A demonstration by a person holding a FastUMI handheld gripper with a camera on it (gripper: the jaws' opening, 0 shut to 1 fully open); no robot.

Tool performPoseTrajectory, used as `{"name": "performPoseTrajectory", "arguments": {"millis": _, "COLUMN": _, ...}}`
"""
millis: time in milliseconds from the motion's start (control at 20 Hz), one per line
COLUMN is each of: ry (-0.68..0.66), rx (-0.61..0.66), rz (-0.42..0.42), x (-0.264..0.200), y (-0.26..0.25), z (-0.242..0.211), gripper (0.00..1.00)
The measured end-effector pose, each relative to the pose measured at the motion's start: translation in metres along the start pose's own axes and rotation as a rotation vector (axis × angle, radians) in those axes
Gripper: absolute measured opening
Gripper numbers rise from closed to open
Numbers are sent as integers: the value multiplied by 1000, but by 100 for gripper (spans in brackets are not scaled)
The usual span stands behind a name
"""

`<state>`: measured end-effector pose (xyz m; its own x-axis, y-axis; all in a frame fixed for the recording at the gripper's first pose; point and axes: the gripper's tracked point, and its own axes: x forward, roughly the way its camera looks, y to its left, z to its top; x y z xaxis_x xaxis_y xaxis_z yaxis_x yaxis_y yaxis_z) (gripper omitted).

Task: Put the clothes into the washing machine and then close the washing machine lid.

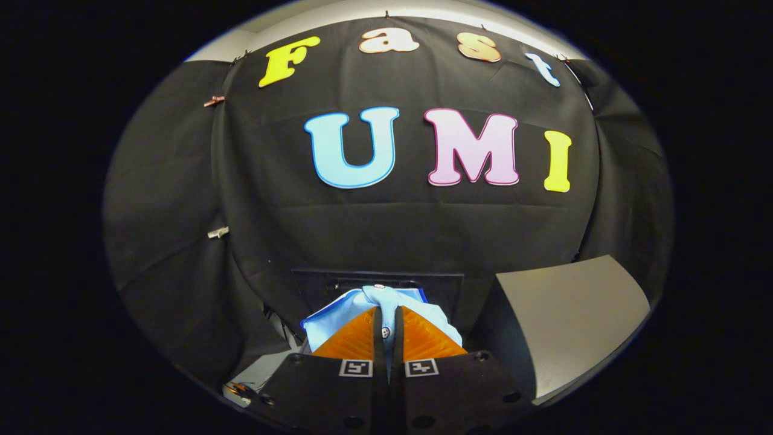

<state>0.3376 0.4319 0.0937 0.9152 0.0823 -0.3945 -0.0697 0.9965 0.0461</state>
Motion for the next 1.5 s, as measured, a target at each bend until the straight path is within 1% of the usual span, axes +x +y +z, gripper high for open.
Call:
{"name": "performPoseTrajectory", "arguments": {"millis": 300, "ry": 90, "rx": -57, "rz": -43, "x": 77, "y": 20, "z": -89, "gripper": 5}}
{"name": "performPoseTrajectory", "arguments": {"millis": 550, "ry": 162, "rx": -96, "rz": -56, "x": 126, "y": 34, "z": -152, "gripper": 5}}
{"name": "performPoseTrajectory", "arguments": {"millis": 750, "ry": 230, "rx": -121, "rz": -68, "x": 166, "y": 37, "z": -212, "gripper": 5}}
{"name": "performPoseTrajectory", "arguments": {"millis": 1050, "ry": 351, "rx": -154, "rz": -80, "x": 186, "y": 37, "z": -281, "gripper": 5}}
{"name": "performPoseTrajectory", "arguments": {"millis": 1350, "ry": 459, "rx": -135, "rz": -78, "x": 202, "y": 34, "z": -332, "gripper": 5}}
{"name": "performPoseTrajectory", "arguments": {"millis": 1500, "ry": 496, "rx": -123, "rz": -84, "x": 201, "y": 32, "z": -346, "gripper": 5}}
